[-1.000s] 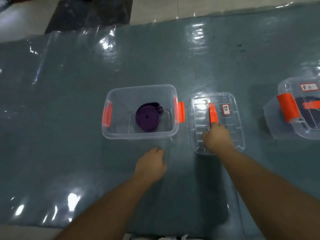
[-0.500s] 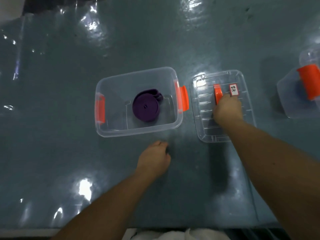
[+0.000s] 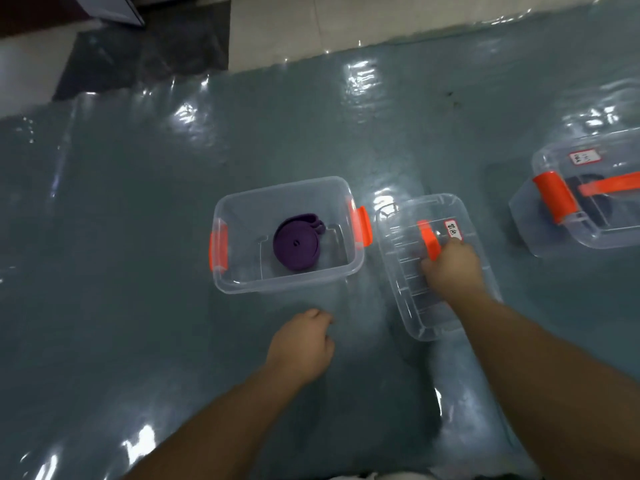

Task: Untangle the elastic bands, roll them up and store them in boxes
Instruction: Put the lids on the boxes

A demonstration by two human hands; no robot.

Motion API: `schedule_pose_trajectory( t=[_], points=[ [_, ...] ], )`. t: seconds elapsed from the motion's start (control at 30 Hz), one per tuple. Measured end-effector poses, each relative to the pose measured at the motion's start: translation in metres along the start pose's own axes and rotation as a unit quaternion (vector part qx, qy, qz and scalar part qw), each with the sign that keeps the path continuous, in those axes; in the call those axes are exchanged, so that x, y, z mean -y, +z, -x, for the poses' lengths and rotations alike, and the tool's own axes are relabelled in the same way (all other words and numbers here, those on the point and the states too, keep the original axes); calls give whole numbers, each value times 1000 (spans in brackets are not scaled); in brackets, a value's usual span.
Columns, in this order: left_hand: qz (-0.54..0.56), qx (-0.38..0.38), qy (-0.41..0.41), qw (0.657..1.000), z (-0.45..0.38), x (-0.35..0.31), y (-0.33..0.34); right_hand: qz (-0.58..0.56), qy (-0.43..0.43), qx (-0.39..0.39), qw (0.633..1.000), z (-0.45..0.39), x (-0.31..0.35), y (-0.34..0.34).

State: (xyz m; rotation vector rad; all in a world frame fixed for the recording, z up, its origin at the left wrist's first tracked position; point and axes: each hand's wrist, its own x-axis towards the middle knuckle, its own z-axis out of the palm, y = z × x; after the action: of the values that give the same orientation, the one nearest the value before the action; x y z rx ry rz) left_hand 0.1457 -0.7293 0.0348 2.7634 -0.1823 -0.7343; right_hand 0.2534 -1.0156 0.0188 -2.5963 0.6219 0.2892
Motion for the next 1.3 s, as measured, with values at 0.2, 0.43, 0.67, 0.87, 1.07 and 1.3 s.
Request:
schedule_pose_trajectory(
  t=[0.2, 0.43, 0.67, 0.87, 1.07, 1.3],
  points=[
    [2, -67, 31, 997, 22, 9, -20, -78, -67, -63, 993, 15, 35, -50],
    [-14, -147, 61, 987, 42, 32, -50, 22, -179, -36, 983, 42, 109, -79],
    [41, -257, 4, 966, 52, 83, -83, 149, -307, 6, 940, 63, 172, -59],
    [102, -272, -54, 955, 52, 120, -100, 224, -363, 22, 904, 74, 214, -30],
    [189, -251, -103, 944, 38, 131, -104, 290, -395, 39, 871, 77, 240, -6],
    [238, -231, -136, 934, 17, 125, -116, 280, -413, 44, 866, 78, 244, 8]
  ],
)
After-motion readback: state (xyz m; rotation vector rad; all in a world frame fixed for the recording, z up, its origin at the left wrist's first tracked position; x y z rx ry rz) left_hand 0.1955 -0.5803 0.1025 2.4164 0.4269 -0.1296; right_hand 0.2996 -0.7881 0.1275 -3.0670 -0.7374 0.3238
